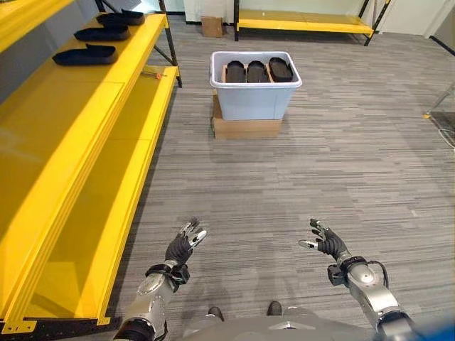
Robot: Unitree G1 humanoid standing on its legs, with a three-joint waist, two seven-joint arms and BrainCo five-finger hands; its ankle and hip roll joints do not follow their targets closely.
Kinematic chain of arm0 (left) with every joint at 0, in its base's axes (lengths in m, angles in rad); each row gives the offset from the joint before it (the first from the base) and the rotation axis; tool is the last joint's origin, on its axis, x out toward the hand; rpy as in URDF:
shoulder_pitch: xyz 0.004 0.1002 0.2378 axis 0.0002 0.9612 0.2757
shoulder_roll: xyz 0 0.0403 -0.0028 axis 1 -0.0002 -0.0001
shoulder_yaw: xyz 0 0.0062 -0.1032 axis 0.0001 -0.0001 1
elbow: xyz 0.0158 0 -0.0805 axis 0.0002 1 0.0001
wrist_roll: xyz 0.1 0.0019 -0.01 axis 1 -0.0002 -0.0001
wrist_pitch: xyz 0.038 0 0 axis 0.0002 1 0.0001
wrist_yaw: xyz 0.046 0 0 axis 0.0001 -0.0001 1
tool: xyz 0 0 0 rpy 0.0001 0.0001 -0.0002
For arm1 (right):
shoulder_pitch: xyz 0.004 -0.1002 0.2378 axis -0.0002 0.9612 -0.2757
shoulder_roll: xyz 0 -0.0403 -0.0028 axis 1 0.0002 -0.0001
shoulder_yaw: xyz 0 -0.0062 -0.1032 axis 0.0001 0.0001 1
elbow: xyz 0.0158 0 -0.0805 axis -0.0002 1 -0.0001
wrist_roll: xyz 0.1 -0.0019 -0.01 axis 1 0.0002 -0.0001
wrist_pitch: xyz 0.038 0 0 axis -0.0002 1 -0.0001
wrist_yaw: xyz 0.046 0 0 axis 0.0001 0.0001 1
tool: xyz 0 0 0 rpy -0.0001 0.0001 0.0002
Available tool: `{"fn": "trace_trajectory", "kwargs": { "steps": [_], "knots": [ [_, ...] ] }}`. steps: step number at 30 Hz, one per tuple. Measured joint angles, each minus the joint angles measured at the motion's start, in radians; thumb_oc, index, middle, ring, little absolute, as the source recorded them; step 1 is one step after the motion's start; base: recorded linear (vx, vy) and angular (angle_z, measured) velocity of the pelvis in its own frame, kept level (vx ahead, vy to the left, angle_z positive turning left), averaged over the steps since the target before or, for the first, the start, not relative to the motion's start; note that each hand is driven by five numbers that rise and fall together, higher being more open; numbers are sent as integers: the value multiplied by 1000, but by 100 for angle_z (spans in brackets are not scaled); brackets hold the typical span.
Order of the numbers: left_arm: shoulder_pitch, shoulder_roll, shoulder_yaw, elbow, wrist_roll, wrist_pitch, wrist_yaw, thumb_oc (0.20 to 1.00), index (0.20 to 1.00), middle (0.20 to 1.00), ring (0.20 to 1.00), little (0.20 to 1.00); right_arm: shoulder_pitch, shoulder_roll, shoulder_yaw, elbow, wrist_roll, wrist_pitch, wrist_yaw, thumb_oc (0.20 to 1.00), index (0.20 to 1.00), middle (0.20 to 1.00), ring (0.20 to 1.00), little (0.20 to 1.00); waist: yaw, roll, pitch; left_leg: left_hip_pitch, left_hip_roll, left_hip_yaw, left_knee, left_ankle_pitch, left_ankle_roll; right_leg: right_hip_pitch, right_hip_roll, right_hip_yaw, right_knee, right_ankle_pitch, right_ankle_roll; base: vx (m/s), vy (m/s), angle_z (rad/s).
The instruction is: Move parts from the plastic box to the shelf.
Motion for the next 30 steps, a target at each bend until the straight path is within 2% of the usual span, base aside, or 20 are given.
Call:
{"fn": "trace_trajectory", "kwargs": {
  "steps": [2, 4, 6, 7, 9, 10, 11, 13, 14, 15, 16, 18, 20, 21, 24, 25, 27, 28, 29, 30],
  "knots": [
    [3, 3, -3, 0, 13, 0, 0, 1000, 1000, 1000, 1000, 1000, 0, -1, -1, 0, 0, -5, -10, 1000, 1000, 1000, 1000, 1000, 1, 8, 23, 20, -10, 2, -3, -8, 16, -59, -42, -29, 131, 4, 37, 97, 27, -11],
    [6, 8, -11, -1, 15, -1, -1, 1000, 1000, 1000, 1000, 1000, 5, -5, -2, 0, 0, -8, -16, 1000, 1000, 1000, 1000, 1000, -1, 1, 33, 31, -30, 5, -3, -23, 20, -116, -100, -87, 216, -12, 96, 145, -57, -8],
    [7, 13, -9, -2, 18, -1, 0, 1000, 1000, 1000, 1000, 1000, 15, -5, -3, -1, 1, -11, -15, 1000, 1000, 1000, 1000, 1000, -3, -3, 35, 30, -46, 1, -3, -33, 12, -135, -110, -85, 101, -1, 109, 202, -133, 3],
    [7, 17, -10, -3, 23, 1, 0, 1000, 1000, 1000, 1000, 1000, 23, -3, -7, -1, 1, -14, -14, 1000, 1000, 1000, 1000, 1000, -9, -8, 36, 31, -55, -3, -3, -37, 14, -140, -110, -78, -2, 20, 121, 252, -164, 15],
    [8, 18, -10, -4, 30, 2, 0, 1000, 1000, 1000, 1000, 1000, 45, 3, -16, -1, 1, -16, -15, 1000, 1000, 1000, 1000, 1000, -20, -13, 34, 34, -63, -18, -2, -42, 14, -140, -109, -78, -172, 76, 124, 370, -257, 21],
    [17, 23, -26, -2, 51, 2, 0, 1000, 1000, 1000, 1000, 1000, 53, 17, -17, 14, -1, -21, -28, 1000, 1000, 1000, 1000, 1000, -24, -20, 37, 63, -63, -28, 2, -53, 1, -139, -113, -79, -277, 151, 129, 450, -332, 21],
    [24, 17, -45, 0, 58, 2, -2, 1000, 1000, 1000, 1000, 1000, 55, 20, -18, 21, -2, -29, -43, 1000, 1000, 1000, 1000, 1000, -28, -24, 36, 84, -62, -47, 5, -63, 1, -136, -109, -69, -307, 172, 129, 388, -284, 55],
    [27, 10, -81, -3, 72, 1, -20, 1000, 1000, 1000, 1000, 1000, 56, 18, -50, 52, -3, -44, -91, 1000, 1000, 1000, 1000, 1000, -53, -36, 34, 131, -43, -107, 5, -88, -27, -91, -101, 8, -310, 181, 116, 343, -224, 90],
    [33, 9, -80, -5, 75, 0, -20, 1000, 1000, 1000, 1000, 1000, 58, 18, -58, 62, -3, -52, -104, 1000, 1000, 1000, 1000, 1000, -54, -43, 32, 145, -40, -116, 8, -103, -39, -73, -100, 9, -299, 176, 115, 421, -313, 66],
    [37, 3, -80, 2, 80, 0, -19, 1000, 1000, 1000, 1000, 1000, 60, 12, -71, 74, -3, -54, -116, 1000, 1000, 1000, 1000, 1000, -53, -52, 27, 170, -26, -126, 14, -118, -59, -54, -83, 11, -294, 220, 59, 313, -168, 31],
    [46, -8, -79, -2, 90, 0, -18, 1000, 1000, 1000, 1000, 1000, 53, -1, -83, 81, -2, -55, -130, 1000, 1000, 1000, 1000, 1000, -48, -20, 26, 182, 4, -120, 22, -122, -80, -43, -51, 1, -278, 206, 15, 325, -170, 20],
    [54, -9, -77, -9, 91, 0, -18, 1000, 1000, 1000, 1000, 1000, 15, -44, -83, 79, 4, -56, -154, 1000, 1000, 1000, 1000, 1000, -44, 37, 24, 191, 80, -80, 59, -131, -105, -1, 28, -20, -297, 175, -47, 289, -159, 4],
    [49, -8, -76, -10, 91, 1, -19, 1000, 1000, 1000, 1000, 1000, -14, -71, -83, 79, 32, -59, -156, 1000, 1000, 1000, 1000, 1000, -32, 40, 23, 192, 107, -29, 122, -121, -120, 22, 60, -23, -307, 172, -121, 334, -245, -22],
    [48, -10, -76, -10, 91, 0, -19, 1000, 1000, 1000, 1000, 1000, -30, -79, -85, 78, 36, -61, -159, 1000, 1000, 1000, 1000, 1000, -28, 40, 23, 184, 118, -14, 162, -119, -121, 36, 66, -19, -309, 162, -137, 340, -313, -27],
    [39, -19, -73, -10, 88, -7, -21, 1000, 1000, 1000, 1000, 1000, -31, -97, -90, 78, 36, -65, -149, 1000, 1000, 1000, 1000, 1000, -27, 28, 0, 152, 160, -26, 308, -66, -201, 92, 89, -21, -328, 104, -138, 184, -236, -10],
    [28, -23, -68, -9, 83, -11, -18, 1000, 1000, 1000, 1000, 1000, -23, -97, -90, 78, 29, -67, -142, 1000, 1000, 1000, 1000, 1000, -27, 25, -5, 120, 185, -30, 395, -44, -224, 101, 97, -21, -319, 84, -151, 213, -314, -6],
    [22, -24, -66, -11, 77, -24, -13, 1000, 1000, 1000, 1000, 1000, -20, -96, -80, 79, 15, -68, -136, 1000, 1000, 1000, 1000, 1000, -25, 22, -14, 65, 216, -29, 514, -9, -240, 105, 104, -10, -319, 71, -177, 149, -242, -19],
    [16, -21, -65, -5, 134, -59, -6, 1000, 1000, 1000, 1000, 1000, -20, -95, -78, 78, -6, -69, -134, 1000, 1000, 1000, 1000, 1000, -28, 22, -18, 18, 235, -62, 596, 46, -279, 107, 119, -11, -311, 56, -199, 127, -200, -20],
    [3, -14, -67, -2, 180, -91, 2, 1000, 1000, 1000, 1000, 1000, -15, -95, -77, 79, -11, -69, -134, 1000, 1000, 1000, 1000, 1000, -27, 11, -18, -51, 254, -87, 710, 98, -295, 112, 112, -9, -314, 49, -210, 129, -141, -19],
    [-6, -13, -70, -3, 205, -118, 3, 1000, 1000, 1000, 1000, 1000, -18, -97, -77, 79, -11, -69, -134, 1000, 1000, 1000, 1000, 1000, -23, 2, -15, -114, 257, -91, 813, 86, -301, 122, 108, 1, -319, 45, -221, 163, -102, -11]
  ]
}}
